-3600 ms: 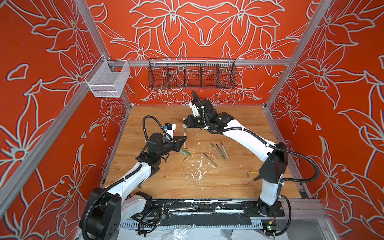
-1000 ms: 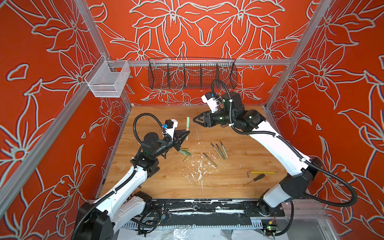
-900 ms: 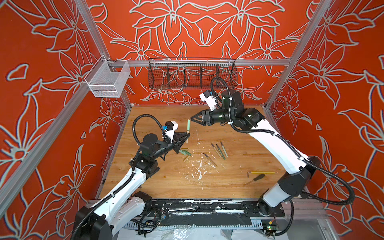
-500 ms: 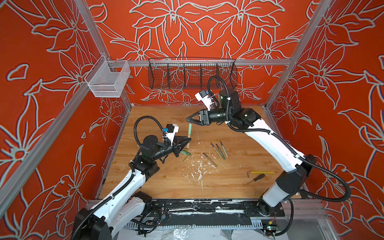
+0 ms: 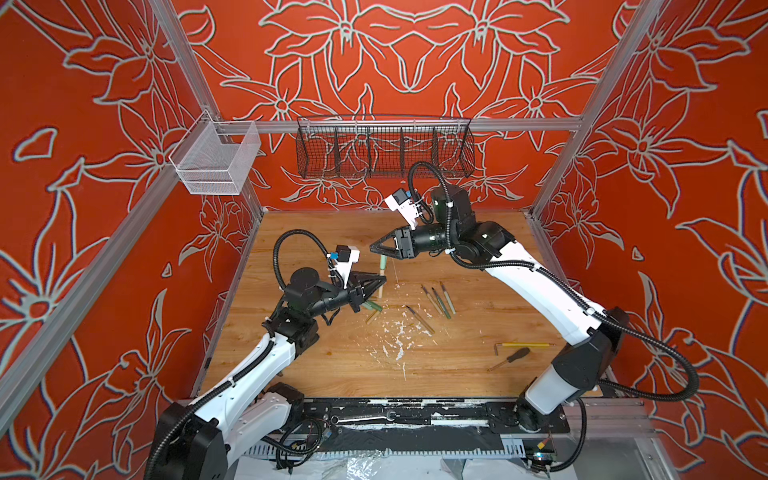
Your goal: Insert the pens into the pen caps
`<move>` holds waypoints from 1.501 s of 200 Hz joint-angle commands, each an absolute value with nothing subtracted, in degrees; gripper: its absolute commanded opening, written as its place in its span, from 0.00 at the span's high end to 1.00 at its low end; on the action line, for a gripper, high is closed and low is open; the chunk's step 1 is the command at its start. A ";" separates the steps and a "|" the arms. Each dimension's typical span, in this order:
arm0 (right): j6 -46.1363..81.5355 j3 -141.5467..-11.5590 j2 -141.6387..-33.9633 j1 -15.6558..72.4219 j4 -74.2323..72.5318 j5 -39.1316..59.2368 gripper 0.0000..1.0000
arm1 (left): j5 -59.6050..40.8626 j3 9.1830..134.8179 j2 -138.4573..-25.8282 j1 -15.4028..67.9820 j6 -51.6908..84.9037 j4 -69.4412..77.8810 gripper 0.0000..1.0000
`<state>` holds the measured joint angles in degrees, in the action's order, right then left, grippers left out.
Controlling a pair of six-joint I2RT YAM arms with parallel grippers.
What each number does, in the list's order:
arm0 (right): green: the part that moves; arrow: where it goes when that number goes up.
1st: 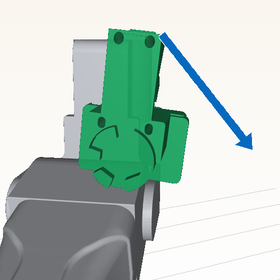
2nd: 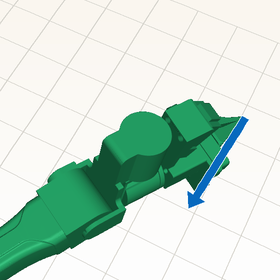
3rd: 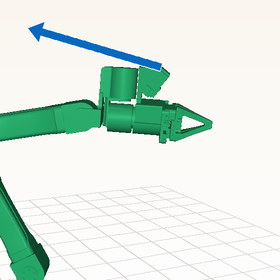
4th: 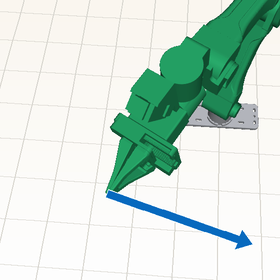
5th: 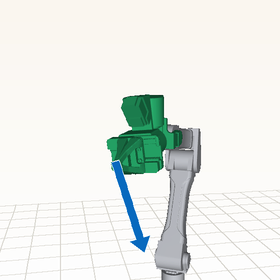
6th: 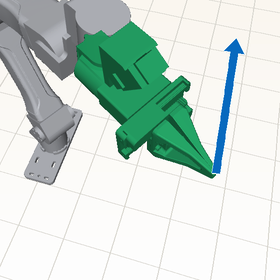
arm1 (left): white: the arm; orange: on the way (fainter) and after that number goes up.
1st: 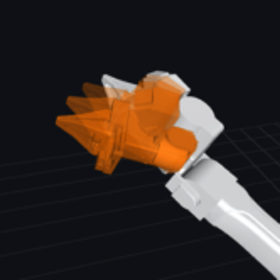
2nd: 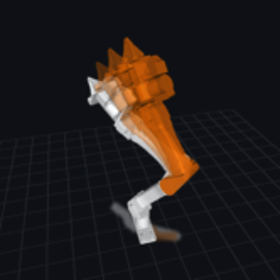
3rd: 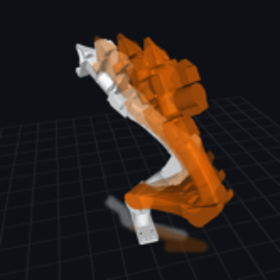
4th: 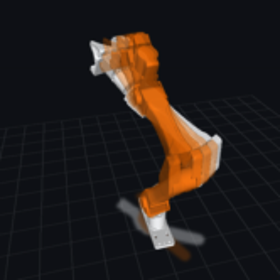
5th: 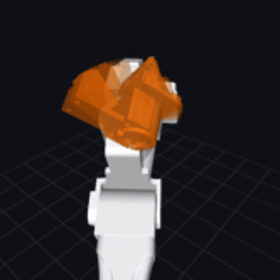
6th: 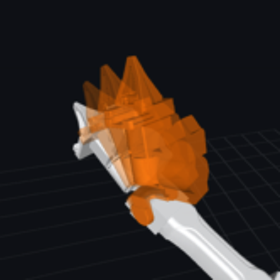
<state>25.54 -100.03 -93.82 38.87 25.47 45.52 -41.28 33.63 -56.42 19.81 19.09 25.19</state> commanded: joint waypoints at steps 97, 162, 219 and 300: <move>24.78 -97.97 -90.40 37.89 24.48 37.45 0.55 | -44.77 34.43 -58.36 19.51 20.32 29.48 1.00; 24.35 -98.75 -92.14 37.62 26.53 38.95 0.57 | -44.30 34.89 -58.75 19.42 20.38 29.61 1.00; 23.90 -97.76 -92.54 37.92 27.49 40.03 0.64 | -44.47 36.56 -61.60 18.55 22.74 33.61 1.00; 22.00 -97.67 -92.90 37.88 31.15 35.88 0.71 | -45.35 37.97 -63.54 17.94 24.58 36.86 1.00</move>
<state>23.92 -98.24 -92.25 37.39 26.65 36.93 -45.32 35.57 -63.61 18.68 23.44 31.09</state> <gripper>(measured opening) 0.294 0.088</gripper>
